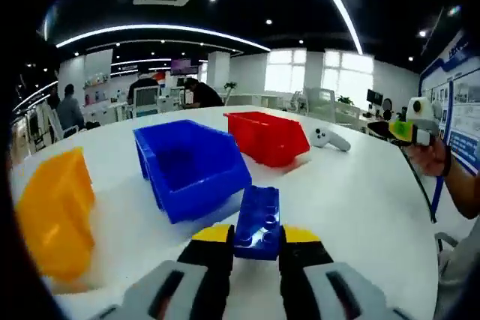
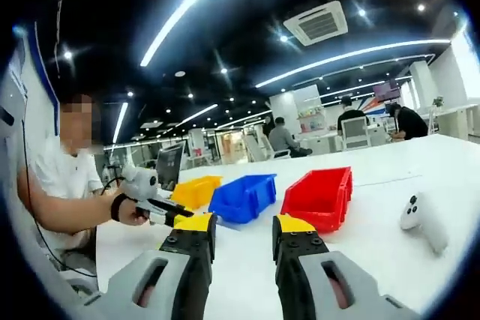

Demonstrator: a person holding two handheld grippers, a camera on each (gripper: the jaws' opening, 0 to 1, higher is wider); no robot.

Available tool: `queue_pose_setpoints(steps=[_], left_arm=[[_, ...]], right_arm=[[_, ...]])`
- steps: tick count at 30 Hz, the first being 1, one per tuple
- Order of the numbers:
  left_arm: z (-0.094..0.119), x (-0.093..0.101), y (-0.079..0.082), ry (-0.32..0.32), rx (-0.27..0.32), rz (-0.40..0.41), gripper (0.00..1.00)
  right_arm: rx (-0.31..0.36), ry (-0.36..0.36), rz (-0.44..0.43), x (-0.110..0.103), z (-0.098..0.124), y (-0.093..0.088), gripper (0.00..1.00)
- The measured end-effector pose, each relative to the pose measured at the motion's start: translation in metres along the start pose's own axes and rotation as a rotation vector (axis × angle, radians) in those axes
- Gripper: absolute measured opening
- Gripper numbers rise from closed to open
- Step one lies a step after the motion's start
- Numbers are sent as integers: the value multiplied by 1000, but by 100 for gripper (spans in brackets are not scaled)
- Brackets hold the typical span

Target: Take apart the toy blocks one by one and place each separated block into its matching bin, sorting the blocks by their type until all the connected pieces are disassembled and separated into the correct bins

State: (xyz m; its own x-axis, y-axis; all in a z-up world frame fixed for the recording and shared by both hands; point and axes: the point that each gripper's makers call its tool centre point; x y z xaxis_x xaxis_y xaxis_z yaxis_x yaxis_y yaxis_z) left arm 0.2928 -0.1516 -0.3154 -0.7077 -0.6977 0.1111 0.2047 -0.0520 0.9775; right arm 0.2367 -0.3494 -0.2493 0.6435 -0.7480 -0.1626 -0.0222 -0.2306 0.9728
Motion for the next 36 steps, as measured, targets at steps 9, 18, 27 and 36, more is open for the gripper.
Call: queue_pose_setpoints(steps=[9,18,27,36], left_arm=[[-30,-41,59,89,81,-117,25],[-66,-104,77,291,100,-116,27],[-47,-93,83,264,115,-100,39],[45,-7,74,164,230,-22,37]], right_arm=[[-24,33,-15,-14,2,-12,31],[-48,39,32,-22,13,-11,31],[-55,20,69,-14,18,-8,31],[-50,-8,86,0,14,7,31]])
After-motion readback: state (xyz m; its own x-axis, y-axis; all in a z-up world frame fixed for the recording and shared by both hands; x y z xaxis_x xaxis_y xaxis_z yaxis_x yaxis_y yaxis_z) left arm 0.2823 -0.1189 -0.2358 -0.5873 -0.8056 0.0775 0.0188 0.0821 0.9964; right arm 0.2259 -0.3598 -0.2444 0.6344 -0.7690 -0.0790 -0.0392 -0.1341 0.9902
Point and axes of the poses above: the point that each gripper's makers call its tool centre point, and the gripper's own axes: z roughly backward along the fingers, x roughly to its right, y roughly out of its top, and after that the axes turned 10 degrees about x, right-handed
